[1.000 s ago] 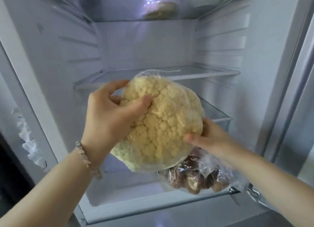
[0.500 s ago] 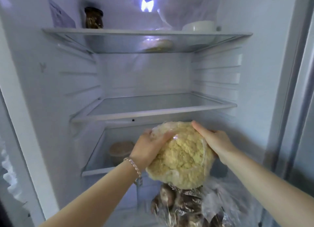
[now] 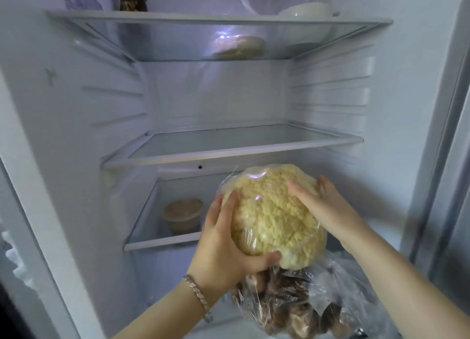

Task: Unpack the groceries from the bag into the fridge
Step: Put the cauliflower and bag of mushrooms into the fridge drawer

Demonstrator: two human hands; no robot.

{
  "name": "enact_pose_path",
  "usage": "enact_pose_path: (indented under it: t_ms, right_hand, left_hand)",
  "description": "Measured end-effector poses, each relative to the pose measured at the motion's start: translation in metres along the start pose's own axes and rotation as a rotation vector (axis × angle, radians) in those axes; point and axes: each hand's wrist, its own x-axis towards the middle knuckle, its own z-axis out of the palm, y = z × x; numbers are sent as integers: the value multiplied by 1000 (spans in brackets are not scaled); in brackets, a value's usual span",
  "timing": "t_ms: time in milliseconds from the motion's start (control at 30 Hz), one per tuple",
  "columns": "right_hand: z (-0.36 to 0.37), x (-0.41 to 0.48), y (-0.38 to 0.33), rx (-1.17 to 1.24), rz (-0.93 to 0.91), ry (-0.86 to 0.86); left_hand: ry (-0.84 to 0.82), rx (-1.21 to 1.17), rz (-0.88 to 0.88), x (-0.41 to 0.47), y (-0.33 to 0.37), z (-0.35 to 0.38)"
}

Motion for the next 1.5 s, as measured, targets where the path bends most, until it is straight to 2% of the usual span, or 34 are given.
enact_pose_path:
  t_ms: [67, 167, 300, 400, 433, 500, 567, 633, 867, 1033, 1133, 1300, 1367, 1500]
  right_hand:
    - [2, -12, 10, 48, 91, -69]
    - [5, -23, 16, 137, 16, -144]
    - [22, -14, 19, -118, -168, -64]
    - [32, 8, 15, -310, -149, 38]
    - [34, 15, 12, -386, -143, 60]
    - [39, 29, 6, -492, -136, 83]
    - [46, 47, 3, -442, -107, 60]
    - [54, 65, 4, -388, -105, 45]
    - [82, 100, -1, -417, -140, 137]
    - [81, 108, 3, -534, -84, 33]
    - [70, 95, 7, -577, -120, -47]
    - [26, 21, 5, -463, -187, 79]
    - [14, -24, 12, -479, -207, -15]
    - [34, -60, 56, -811, -129, -268]
  left_hand:
    - [43, -41, -19, 8, 7, -2]
    - [75, -166, -70, 29, 5, -4]
    - [39, -70, -38, 51, -9, 6]
    - [-78, -86, -91, 66, -15, 7]
    - [-124, -62, -116, 69, -17, 6]
    - [-160, 158, -151, 70, -25, 2]
    - [-141, 530, -187, 64, -34, -1]
    - [-152, 743, -154, 56, -36, -4]
    - [-64, 822, -54, 57, -46, -1]
    - [-62, 837, -72, 56, -44, -2]
    - [-59, 847, -61, 56, -43, -2]
    - [-90, 871, -62, 56, -44, -1]
    - [-69, 867, -53, 57, -45, 0]
    - [-40, 888, -53, 58, -47, 2]
